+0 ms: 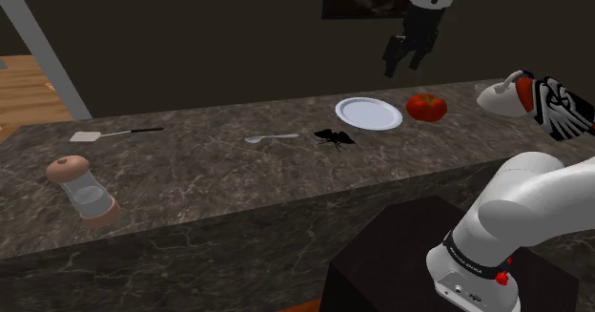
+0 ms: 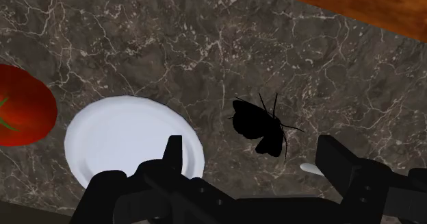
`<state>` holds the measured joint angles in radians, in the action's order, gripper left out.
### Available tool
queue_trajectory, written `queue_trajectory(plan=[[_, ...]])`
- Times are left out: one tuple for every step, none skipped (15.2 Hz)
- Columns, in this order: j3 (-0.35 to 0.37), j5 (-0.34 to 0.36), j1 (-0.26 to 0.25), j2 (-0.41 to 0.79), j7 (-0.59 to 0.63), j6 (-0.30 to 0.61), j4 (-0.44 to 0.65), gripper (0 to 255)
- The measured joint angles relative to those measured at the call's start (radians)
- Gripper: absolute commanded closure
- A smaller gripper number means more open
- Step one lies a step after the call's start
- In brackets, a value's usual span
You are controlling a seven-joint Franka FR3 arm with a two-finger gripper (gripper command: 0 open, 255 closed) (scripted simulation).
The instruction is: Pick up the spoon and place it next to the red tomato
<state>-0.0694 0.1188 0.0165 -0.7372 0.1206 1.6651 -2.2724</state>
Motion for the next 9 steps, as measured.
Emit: queue_trajectory(plan=[[0.0, 0.0, 0.0, 0.0, 0.0, 0.0, 0.0, 0], [0.007, -0.004, -0.002, 0.009, 0.012, 0.011, -0.003, 0], [0.015, -0.008, -0.003, 0.023, 0.027, 0.029, -0.008, 0], [0.03, -0.016, -0.007, 0.041, 0.05, 0.046, -0.009, 0], [0.043, -0.021, -0.009, 0.062, 0.071, 0.069, -0.012, 0], [0.057, -0.028, -0.012, 0.081, 0.095, 0.091, -0.017, 0], [0.07, -0.033, -0.015, 0.106, 0.116, 0.112, -0.014, 0], [0.082, -0.038, -0.017, 0.127, 0.138, 0.134, -0.016, 0], [0.096, -0.042, -0.02, 0.145, 0.161, 0.153, -0.017, 0]])
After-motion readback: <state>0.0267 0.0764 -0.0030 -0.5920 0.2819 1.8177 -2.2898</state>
